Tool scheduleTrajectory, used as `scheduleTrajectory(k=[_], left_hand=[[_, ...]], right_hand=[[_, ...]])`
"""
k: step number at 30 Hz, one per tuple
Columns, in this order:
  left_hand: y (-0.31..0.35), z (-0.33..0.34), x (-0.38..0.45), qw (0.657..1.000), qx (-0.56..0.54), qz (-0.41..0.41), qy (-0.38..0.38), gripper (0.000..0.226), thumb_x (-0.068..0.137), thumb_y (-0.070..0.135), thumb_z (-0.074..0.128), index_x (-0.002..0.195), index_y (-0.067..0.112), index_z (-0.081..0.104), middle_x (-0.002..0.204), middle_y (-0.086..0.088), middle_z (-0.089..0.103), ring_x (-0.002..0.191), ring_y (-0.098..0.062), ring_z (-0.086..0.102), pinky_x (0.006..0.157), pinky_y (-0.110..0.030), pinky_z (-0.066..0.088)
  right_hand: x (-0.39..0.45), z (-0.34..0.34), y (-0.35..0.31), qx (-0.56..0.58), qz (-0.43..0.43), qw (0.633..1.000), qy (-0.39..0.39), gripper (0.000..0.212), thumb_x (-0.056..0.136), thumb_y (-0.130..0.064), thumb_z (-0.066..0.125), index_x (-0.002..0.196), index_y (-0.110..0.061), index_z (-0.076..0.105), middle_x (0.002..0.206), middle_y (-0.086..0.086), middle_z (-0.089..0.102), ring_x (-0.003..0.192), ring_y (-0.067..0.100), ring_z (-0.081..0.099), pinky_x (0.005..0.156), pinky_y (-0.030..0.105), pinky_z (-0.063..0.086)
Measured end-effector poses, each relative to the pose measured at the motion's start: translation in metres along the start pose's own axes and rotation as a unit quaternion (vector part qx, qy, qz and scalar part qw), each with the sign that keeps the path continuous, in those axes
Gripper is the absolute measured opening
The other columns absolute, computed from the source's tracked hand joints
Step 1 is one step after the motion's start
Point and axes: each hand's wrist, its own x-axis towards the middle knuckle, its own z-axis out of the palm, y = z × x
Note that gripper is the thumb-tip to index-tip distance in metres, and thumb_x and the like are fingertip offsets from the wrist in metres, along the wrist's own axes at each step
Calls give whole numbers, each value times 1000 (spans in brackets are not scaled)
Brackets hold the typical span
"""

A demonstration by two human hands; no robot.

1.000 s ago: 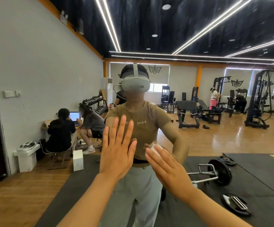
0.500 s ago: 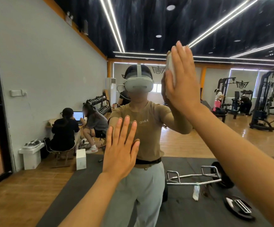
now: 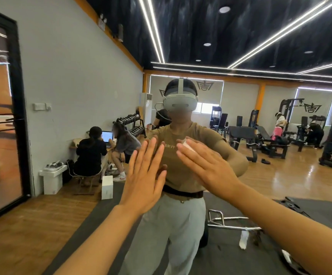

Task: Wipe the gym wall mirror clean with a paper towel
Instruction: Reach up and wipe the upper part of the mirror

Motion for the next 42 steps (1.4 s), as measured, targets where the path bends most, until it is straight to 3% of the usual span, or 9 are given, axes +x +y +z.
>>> scheduleTrajectory(k=[4, 9, 12, 19, 23, 29, 36, 39, 42], left_hand=[[-21, -11, -5, 997, 17, -80, 4, 68, 103, 38, 32, 161, 17, 6, 169, -2, -9, 155, -20, -7, 123, -36, -11], [-48, -25, -3, 994, 30, -103, 2, 68, 102, 41, 28, 161, 22, 1, 168, -1, -10, 155, -20, -8, 123, -35, -12], [-66, -33, -1, 993, 38, -112, 7, 68, 102, 43, 26, 161, 25, -1, 168, 0, -11, 155, -19, -9, 123, -35, -12], [-90, -42, 2, 991, 23, -134, -2, 66, 101, 47, 19, 161, 25, 2, 168, 2, -14, 154, -14, -14, 122, -34, -15], [-99, -41, 0, 994, 29, -106, 2, 66, 102, 43, 24, 161, 28, -3, 168, 1, -13, 155, -19, -9, 123, -36, -15], [-103, -44, 6, 994, 51, -95, 29, 64, 102, 40, 27, 161, 22, 11, 169, -3, -7, 155, -20, -7, 122, -43, -12], [-129, -52, 18, 994, 57, -75, 50, 65, 102, 44, 29, 161, 21, 16, 169, -3, -5, 155, -22, -1, 122, -42, -13], [-133, -50, 18, 996, 52, -58, 53, 66, 103, 48, 25, 161, 24, 8, 169, -5, -4, 155, -24, 0, 123, -41, -11], [-133, -47, 18, 995, 48, -50, 65, 64, 104, 49, 21, 161, 22, 10, 169, -5, -4, 155, -24, -1, 124, -44, -7]], right_hand=[[53, -28, 40, -64, 83, 994, 27, 50, 103, -16, 46, 150, -3, 40, 157, 17, 36, 147, 34, 32, 121, 46, 27], [127, -77, 88, -15, 317, 939, 133, 53, 109, -18, 34, 157, -3, 20, 166, 14, 14, 154, 28, 9, 126, 38, 6], [149, -74, 83, 16, 362, 918, 160, 55, 108, -20, 32, 157, -3, 16, 166, 13, 10, 154, 29, 4, 126, 33, 2], [104, 1, -14, 63, 210, 971, 90, 58, 99, -6, 45, 154, -5, 29, 162, 15, 26, 151, 30, 19, 126, 36, 12], [64, 37, -70, 63, 47, 997, 26, 46, 107, -7, 20, 149, 0, 38, 157, 17, 34, 148, 35, 27, 122, 45, 23], [54, 43, -65, -4, -95, 995, -15, 43, 107, -5, 33, 149, -5, 43, 157, 11, 38, 148, 28, 30, 121, 43, 27], [147, -4, 15, -65, 130, 986, 79, 66, 92, 3, 64, 151, 0, 36, 160, 19, 29, 149, 35, 26, 122, 46, 26], [192, -27, 39, -49, 253, 956, 143, 57, 101, -5, 52, 154, -1, 31, 161, 18, 27, 150, 35, 21, 122, 46, 26], [216, -30, 34, 27, 336, 917, 214, 53, 105, -12, 41, 155, -2, 26, 164, 15, 22, 153, 32, 14, 124, 25, 6]])
